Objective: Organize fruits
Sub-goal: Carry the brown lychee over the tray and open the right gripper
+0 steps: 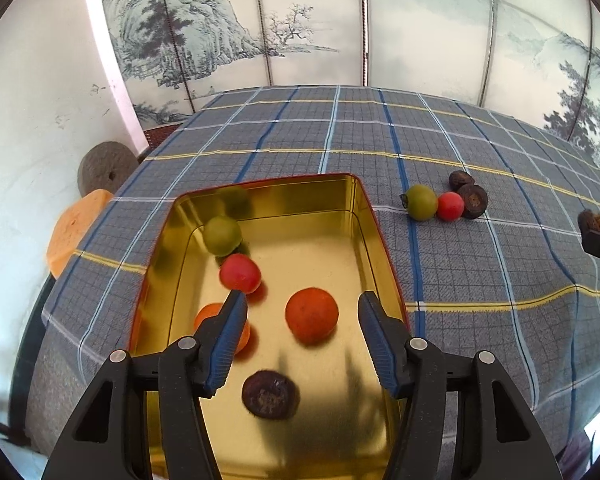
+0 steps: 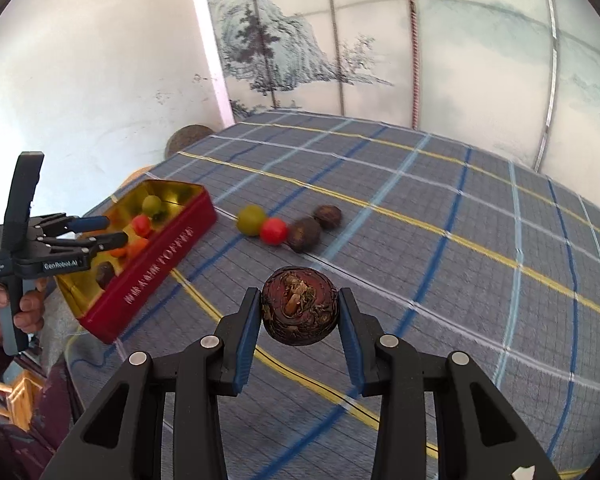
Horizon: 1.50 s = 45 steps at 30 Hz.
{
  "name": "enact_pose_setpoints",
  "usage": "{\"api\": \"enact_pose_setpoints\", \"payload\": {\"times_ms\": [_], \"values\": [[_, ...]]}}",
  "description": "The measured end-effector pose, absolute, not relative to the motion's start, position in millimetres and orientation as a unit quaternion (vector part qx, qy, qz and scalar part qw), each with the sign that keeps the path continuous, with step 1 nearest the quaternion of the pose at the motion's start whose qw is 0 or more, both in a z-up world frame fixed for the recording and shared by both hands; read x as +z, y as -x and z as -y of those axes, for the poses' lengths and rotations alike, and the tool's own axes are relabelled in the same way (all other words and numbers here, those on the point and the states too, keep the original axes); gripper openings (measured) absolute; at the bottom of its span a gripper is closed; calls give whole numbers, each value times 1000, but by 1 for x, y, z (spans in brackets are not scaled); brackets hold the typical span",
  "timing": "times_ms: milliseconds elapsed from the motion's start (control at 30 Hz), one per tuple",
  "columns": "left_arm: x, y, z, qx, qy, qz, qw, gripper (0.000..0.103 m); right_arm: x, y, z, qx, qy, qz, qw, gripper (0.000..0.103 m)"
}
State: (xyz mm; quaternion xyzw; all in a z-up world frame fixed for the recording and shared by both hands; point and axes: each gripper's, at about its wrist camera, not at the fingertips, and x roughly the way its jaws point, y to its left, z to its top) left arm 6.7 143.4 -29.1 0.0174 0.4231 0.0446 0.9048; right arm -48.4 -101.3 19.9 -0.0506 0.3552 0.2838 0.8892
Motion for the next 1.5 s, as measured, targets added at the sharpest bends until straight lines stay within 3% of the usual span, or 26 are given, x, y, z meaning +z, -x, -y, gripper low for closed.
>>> {"api": "enact_pose_setpoints", "payload": {"times_ms": [533, 1300, 1367, 1500], "values": [[-14, 32, -166, 89, -25, -399, 912, 65, 45, 32, -39, 425, 67, -349, 833, 35], [-28, 44, -200, 108, -5, -408, 906, 69, -11, -31, -148, 426, 71, -422, 797, 38], [-30, 45, -200, 108, -6, -410, 906, 69, -4, -32, -142, 433, 43, -412, 801, 52], [-29, 48, -199, 106, -10, -410, 906, 70, 17, -25, -109, 427, 8, -371, 824, 58]]}}
